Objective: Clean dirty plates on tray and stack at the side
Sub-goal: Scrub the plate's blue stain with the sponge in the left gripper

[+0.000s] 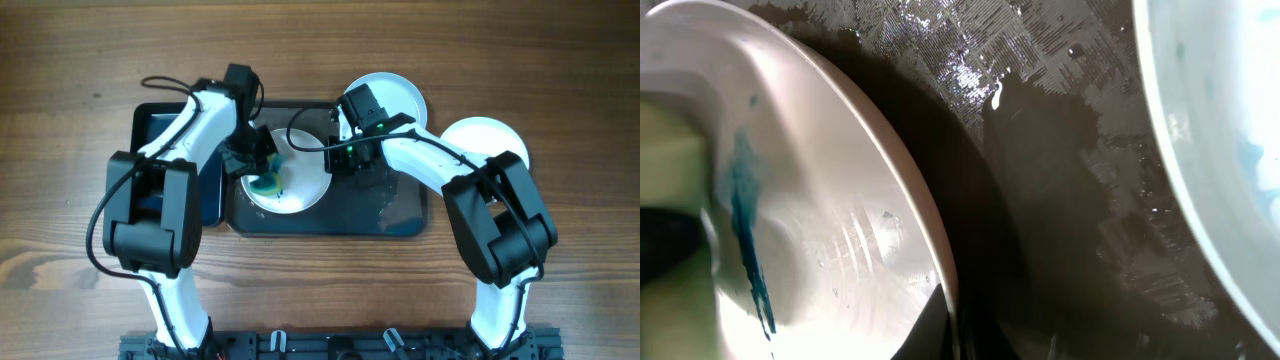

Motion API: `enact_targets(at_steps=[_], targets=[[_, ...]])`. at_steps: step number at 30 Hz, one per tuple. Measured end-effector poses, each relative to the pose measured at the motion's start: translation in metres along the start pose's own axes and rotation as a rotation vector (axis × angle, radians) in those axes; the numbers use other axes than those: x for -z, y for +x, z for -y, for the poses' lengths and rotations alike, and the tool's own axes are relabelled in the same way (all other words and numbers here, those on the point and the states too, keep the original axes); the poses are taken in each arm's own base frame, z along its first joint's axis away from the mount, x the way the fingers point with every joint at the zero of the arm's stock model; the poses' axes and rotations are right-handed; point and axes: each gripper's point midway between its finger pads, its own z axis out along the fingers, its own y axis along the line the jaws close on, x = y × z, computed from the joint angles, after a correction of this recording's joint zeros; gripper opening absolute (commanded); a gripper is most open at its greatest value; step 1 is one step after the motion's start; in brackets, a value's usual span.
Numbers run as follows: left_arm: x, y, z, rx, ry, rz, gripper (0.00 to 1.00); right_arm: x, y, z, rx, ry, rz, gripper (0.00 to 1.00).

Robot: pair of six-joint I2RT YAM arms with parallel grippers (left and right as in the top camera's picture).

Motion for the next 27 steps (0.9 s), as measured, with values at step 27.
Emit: enact_targets(at_steps=[27], targets=[[-0.016, 0.034, 0.031, -0.070, 0.032, 0.021, 0.04, 0.000, -0.001, -0.001, 0.008, 0.006, 0.006, 0.04]])
